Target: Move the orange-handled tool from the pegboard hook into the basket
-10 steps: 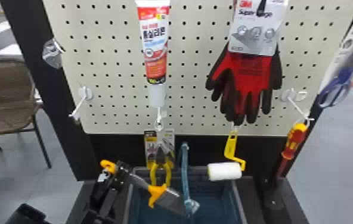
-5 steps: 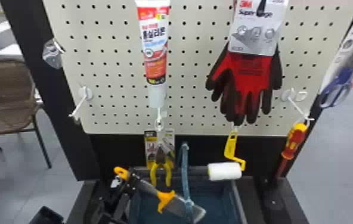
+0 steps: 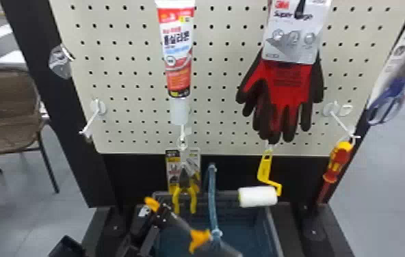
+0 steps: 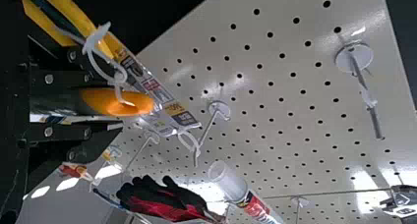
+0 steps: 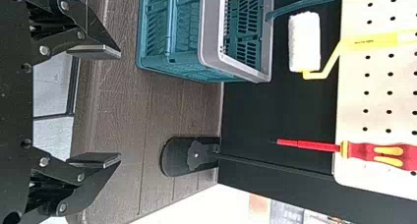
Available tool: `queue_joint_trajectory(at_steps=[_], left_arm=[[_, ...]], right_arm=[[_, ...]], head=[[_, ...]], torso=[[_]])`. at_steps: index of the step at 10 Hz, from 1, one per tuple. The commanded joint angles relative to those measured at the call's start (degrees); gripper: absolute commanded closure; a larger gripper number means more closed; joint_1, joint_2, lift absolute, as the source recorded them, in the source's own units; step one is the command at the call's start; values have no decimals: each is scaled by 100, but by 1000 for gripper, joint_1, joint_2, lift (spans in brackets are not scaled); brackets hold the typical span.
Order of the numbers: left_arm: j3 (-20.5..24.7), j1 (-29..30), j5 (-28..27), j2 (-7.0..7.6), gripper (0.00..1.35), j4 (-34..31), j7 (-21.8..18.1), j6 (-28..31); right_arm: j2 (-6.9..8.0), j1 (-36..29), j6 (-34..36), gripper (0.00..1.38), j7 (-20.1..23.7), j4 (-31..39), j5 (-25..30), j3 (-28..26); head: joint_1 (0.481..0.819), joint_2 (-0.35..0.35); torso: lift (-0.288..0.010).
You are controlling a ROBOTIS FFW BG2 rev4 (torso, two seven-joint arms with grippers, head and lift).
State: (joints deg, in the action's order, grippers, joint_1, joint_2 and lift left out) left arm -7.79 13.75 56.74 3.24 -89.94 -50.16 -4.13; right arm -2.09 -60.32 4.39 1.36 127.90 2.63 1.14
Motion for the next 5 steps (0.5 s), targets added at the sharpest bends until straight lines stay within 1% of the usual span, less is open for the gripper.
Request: queue_joint_trajectory(at_steps=[1,2,4,5], left_arm=[[-64,-80,-5,36,300,1,-38,114],[-64,-104,-5,45,78,1,-64,132],[-47,-92,3,45,160,-28,-55,149],[-38,-80,-5,54,165,-42,-64,158]], right_arm=[[-1,0,0,516,4,0,-9,0],[-1,0,0,516,4,0,-9,0],[-1,0,0,516,4,-14,-9,0],[-1,0,0,518,-4,-84,-149,0]], head=[[549,0],[549,0],[549,0],[549,0]], torso=[[-100],[-100],[-100],[-100]])
